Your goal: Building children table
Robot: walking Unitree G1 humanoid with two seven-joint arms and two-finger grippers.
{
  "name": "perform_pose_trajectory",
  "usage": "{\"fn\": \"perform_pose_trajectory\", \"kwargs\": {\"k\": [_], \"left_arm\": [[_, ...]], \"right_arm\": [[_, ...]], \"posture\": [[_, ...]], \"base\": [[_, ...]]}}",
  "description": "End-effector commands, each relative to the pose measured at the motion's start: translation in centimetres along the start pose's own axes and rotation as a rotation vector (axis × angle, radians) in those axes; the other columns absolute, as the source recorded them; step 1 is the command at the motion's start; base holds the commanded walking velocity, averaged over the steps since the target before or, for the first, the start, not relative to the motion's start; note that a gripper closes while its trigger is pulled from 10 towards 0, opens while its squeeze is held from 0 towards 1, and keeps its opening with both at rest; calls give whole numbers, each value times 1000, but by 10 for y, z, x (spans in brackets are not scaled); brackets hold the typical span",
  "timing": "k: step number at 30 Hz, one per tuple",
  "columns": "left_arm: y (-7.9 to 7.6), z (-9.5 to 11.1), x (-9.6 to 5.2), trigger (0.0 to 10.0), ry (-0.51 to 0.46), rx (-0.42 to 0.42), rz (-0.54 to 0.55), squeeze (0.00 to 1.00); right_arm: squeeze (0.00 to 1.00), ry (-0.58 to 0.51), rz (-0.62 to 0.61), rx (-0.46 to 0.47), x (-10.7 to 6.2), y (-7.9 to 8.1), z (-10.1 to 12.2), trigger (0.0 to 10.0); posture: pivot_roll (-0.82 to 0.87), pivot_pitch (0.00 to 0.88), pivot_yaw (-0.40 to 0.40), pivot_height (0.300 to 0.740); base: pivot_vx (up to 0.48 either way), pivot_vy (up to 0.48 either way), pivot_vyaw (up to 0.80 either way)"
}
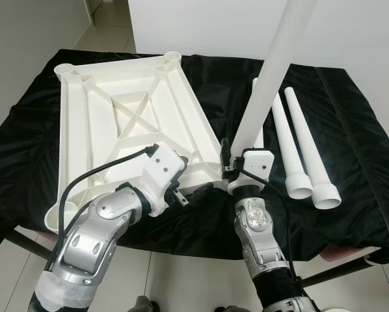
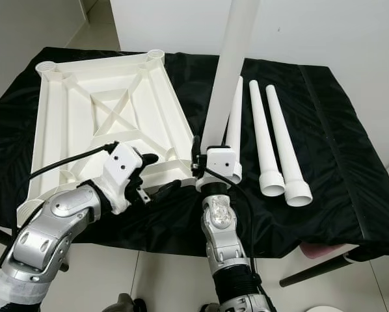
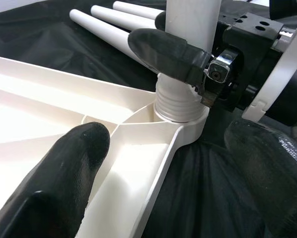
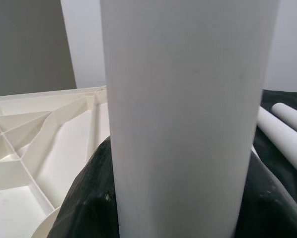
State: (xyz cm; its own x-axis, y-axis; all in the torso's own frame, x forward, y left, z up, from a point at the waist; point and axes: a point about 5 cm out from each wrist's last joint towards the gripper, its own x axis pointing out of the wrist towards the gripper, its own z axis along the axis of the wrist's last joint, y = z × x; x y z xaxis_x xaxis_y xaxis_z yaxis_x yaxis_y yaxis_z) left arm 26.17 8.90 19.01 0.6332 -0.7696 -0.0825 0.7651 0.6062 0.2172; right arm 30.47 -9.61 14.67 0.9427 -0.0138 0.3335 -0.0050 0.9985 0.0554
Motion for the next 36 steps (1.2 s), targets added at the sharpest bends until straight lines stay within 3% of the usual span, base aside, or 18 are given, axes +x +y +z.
{"fn": "perform_pose_trajectory", "kwargs": {"k": [1, 15, 16, 22, 23, 24, 25, 33, 34, 36], "left_arm": [[-1, -3, -1, 10000, 8, 1, 34, 0], [-1, -3, 0, 10000, 5, 2, 33, 0], [-1, -3, 0, 10000, 4, 2, 33, 0], [-2, -3, 1, 10000, 1, 2, 31, 0], [-2, -3, 1, 10000, 0, 0, 31, 0], [-2, -3, 1, 10000, 0, 0, 31, 0], [-2, -3, 1, 10000, -1, 0, 31, 0], [-2, -3, 1, 10000, -1, 0, 31, 0], [-2, -2, 3, 10000, -2, 4, 28, 0], [-3, -2, 4, 10000, -1, 10, 20, 0]], "right_arm": [[0, 158, -123, -38, -16, -24, -30, 10000], [0, 127, -90, -26, -14, -22, -26, 10000], [1000, 114, -87, -24, -13, -23, -24, 10000], [1000, 63, -31, -20, -8, -26, -16, 10000], [784, 57, 2, -8, -5, -25, -15, 10000], [784, 57, 2, -8, -5, -25, -15, 10000], [0, 48, 24, -10, -3, -26, -13, 10000], [0, 48, 24, -10, -3, -26, -13, 10000], [0, 52, 171, 15, 4, -27, -10, 10000], [0, 71, 323, 47, 9, -28, -8, 10000]], "posture": [[-56, 89, 19, 740], [-59, 90, 16, 740], [-61, 89, 16, 740], [-64, 91, 15, 740], [-67, 90, 16, 740], [-67, 90, 16, 740], [-67, 89, 15, 740], [-67, 89, 15, 740], [-74, 90, 19, 740], [-77, 92, 22, 740]], "base": [[0, 0, 0], [0, 0, 0], [0, 0, 0], [0, 0, 0], [0, 0, 0], [0, 0, 0], [0, 0, 0], [0, 0, 0], [0, 0, 0], [0, 0, 0]]}}
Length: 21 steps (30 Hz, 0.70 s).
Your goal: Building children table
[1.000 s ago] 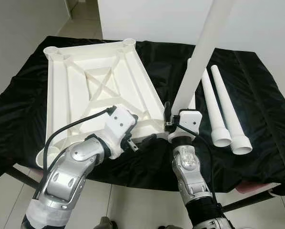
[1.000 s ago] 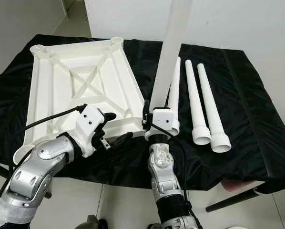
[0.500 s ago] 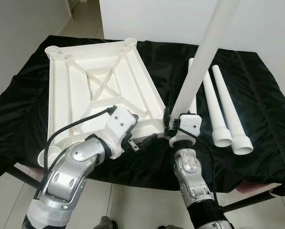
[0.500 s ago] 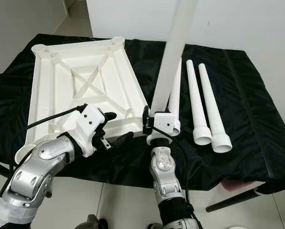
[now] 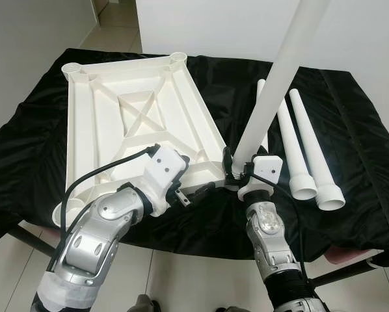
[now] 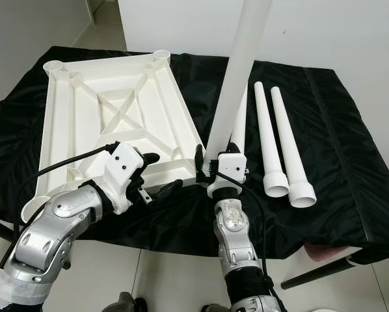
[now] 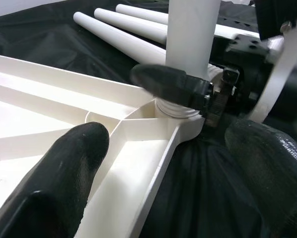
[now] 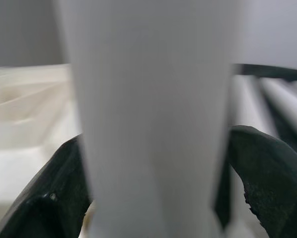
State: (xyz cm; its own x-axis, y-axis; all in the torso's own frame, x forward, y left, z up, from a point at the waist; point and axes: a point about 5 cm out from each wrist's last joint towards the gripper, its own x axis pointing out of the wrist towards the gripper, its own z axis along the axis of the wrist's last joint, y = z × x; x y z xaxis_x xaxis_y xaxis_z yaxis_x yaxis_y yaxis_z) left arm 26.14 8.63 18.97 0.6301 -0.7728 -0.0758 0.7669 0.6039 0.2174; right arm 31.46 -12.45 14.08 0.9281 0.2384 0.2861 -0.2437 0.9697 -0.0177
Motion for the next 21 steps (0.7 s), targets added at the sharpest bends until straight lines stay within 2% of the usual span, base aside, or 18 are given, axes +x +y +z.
{"fn": "perform_pose_trajectory", "kwargs": {"k": [1, 6, 11, 13, 16, 21], "left_arm": [[-2, -2, 2, 10000, 7, 12, 20, 0], [-3, -2, 3, 10000, 7, 11, 13, 0], [-3, -1, 5, 10000, 5, 13, 7, 0], [-3, -1, 5, 10000, 5, 13, 7, 0], [-2, -1, 6, 10000, 4, 14, 9, 0], [-3, -1, 6, 10000, 4, 14, 7, 0]], "right_arm": [[0, 15, 106, 50, 2, 0, 0, 10000], [0, 22, 188, 30, 6, -7, 3, 10000], [0, 32, 329, -8, 17, -21, 12, 10000], [0, 32, 329, -8, 17, -21, 12, 10000], [0, 46, 423, -13, 21, -26, 15, 10000], [0, 68, 488, -17, 25, -28, 16, 10000]], "posture": [[-77, 92, 22, 740], [-82, 98, 25, 740], [-85, 102, 28, 740], [-85, 102, 28, 740], [-84, 104, 28, 740], [-81, 105, 29, 740]], "base": [[0, 0, 0], [0, 0, 0], [0, 0, 0], [0, 0, 0], [0, 0, 0], [0, 0, 0]]}}
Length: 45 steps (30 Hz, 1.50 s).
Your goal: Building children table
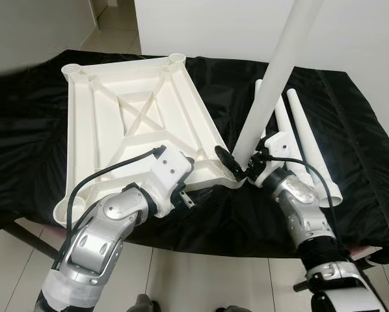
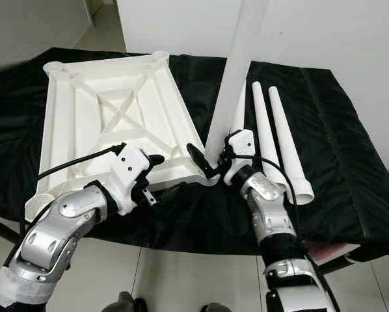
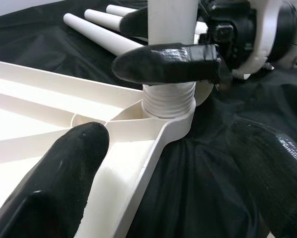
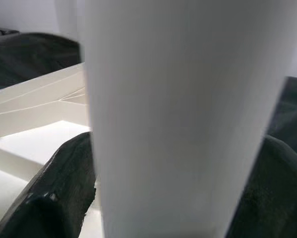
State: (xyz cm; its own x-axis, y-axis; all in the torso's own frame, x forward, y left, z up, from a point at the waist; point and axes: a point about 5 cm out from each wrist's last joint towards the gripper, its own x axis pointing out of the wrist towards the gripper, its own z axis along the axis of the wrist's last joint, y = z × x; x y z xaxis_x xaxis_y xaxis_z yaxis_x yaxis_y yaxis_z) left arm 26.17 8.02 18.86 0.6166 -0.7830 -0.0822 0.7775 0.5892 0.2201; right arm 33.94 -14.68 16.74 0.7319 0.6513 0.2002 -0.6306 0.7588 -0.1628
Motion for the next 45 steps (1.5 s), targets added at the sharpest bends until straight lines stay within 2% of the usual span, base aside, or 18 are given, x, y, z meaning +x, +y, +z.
{"fn": "perform_pose_trajectory", "kwargs": {"k": [1, 3, 4, 5, 6, 7, 8, 19, 20, 21, 22, 31, 37, 40, 42, 45], "left_arm": [[1, -1, 1, 10000, 2, 10, 25, 0], [-1, -1, 1, 10000, 6, 10, 13, 0], [-1, -1, 1, 10000, 6, 10, 13, 0], [-2, -1, 1, 10000, 6, 10, 12, 0], [-3, -1, 1, 10000, 5, 10, 11, 0], [-3, -1, 1, 10000, 5, 10, 10, 0], [-4, -1, 1, 10000, 5, 8, 8, 0], [-3, -1, 0, 10000, 7, 10, 7, 0], [-3, -1, 0, 10000, 7, 12, 6, 0], [-3, -1, 0, 10000, 7, 12, 6, 0], [-3, -1, 1, 10000, 7, 12, 5, 0], [-6, -2, 0, 10000, 7, 10, -3, 0], [-7, -3, 0, 10000, 7, 7, -2, 0], [-7, -3, 0, 10000, 6, 6, -1, 0], [-8, -3, 0, 10000, 6, 4, 0, 0], [-7, -4, 0, 10000, 8, 2, 0, 0]], "right_arm": [[0, 20, 21, 18, 0, 0, -4, 10000], [0, 56, 92, 22, 0, -2, -6, 6980], [0, 56, 92, 22, 0, -2, -6, 6980], [0, 64, 103, 26, -1, -2, -8, 4784], [0, 70, 107, 32, -1, -4, -8, 3137], [0, 74, 110, 36, -2, -5, -9, 3137], [0, 88, 114, 39, -2, -7, -11, 0], [0, 124, 117, 65, -7, -11, -19, 0], [0, 127, 108, 74, -8, -12, -21, 4706], [0, 127, 108, 74, -8, -12, -21, 4706], [0, 128, 103, 77, -8, -12, -21, 10000], [0, 106, 42, 104, -7, -7, -23, 10000], [0, 130, -115, 62, -3, 0, -28, 10000], [0, 130, -131, 64, -3, 2, -29, 10000], [0, 131, -149, 58, -2, 6, -29, 10000], [0, 134, -180, 53, 0, 20, -31, 10000]], "posture": [[-81, 105, 29, 740], [-78, 106, 27, 740], [-78, 106, 27, 740], [-78, 106, 27, 740], [-77, 106, 26, 740], [-77, 106, 26, 740], [-76, 104, 26, 740], [-75, 95, 29, 740], [-76, 92, 28, 740], [-76, 92, 28, 740], [-76, 92, 28, 740], [-76, 82, 18, 740], [-77, 80, 11, 740], [-79, 83, 10, 740], [-82, 85, 9, 740], [-88, 84, 10, 740]], "base": [[0, 0, 0], [0, 0, 0], [0, 0, 0], [0, 0, 0], [0, 0, 0], [0, 0, 0], [0, 0, 0], [0, 0, 0], [0, 0, 0], [0, 0, 0], [0, 0, 0], [0, 0, 0], [0, 0, 0], [0, 0, 0], [0, 0, 0], [0, 0, 0]]}}
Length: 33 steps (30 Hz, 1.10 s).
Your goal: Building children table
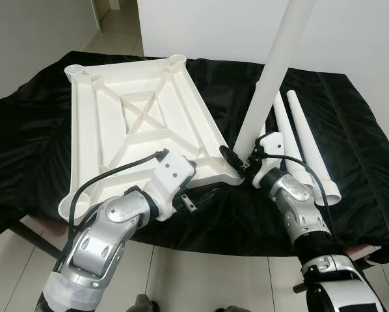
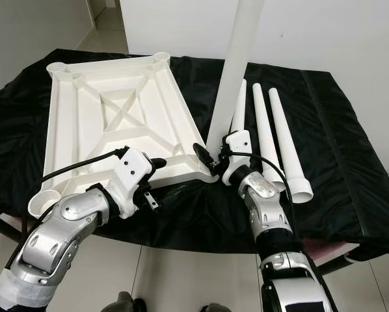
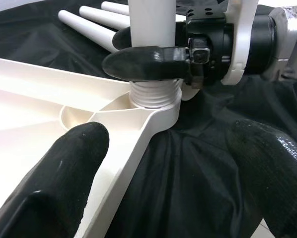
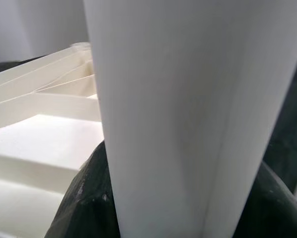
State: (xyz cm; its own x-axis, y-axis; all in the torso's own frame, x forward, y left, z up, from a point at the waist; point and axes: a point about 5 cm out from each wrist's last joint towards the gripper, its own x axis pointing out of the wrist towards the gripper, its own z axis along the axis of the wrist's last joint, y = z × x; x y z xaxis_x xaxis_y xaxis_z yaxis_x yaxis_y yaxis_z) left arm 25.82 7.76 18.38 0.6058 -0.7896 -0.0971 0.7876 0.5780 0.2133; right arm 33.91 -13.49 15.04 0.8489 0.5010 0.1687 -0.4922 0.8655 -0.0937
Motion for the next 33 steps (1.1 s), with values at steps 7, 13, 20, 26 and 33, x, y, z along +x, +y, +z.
{"fn": "perform_pose_trajectory", "kwargs": {"k": [7, 13, 20, 26, 33], "left_arm": [[2, 0, -1, 10000, -5, 8, 25, 0], [0, -1, -1, 10000, -2, 5, 19, 0], [1, -1, -2, 10000, -1, 5, 24, 0], [1, -1, -3, 10000, -3, 7, 26, 0], [0, -1, -3, 10000, -4, 5, 23, 0]], "right_arm": [[0, 128, -138, 87, -6, 33, -23, 10000], [0, 136, -273, 118, -7, 38, -23, 10000], [0, 161, -411, 123, -12, 50, -21, 10000], [0, 182, -461, 116, -17, 55, -22, 10000], [0, 165, -458, 83, -16, 54, -18, 10000]], "posture": [[-91, 97, 10, 740], [-91, 106, 11, 740], [-88, 106, 10, 740], [-91, 109, 10, 740], [-91, 113, 12, 740]], "base": [[0, 0, 0], [0, 0, 0], [0, 0, 0], [0, 0, 0], [0, 0, 0]]}}
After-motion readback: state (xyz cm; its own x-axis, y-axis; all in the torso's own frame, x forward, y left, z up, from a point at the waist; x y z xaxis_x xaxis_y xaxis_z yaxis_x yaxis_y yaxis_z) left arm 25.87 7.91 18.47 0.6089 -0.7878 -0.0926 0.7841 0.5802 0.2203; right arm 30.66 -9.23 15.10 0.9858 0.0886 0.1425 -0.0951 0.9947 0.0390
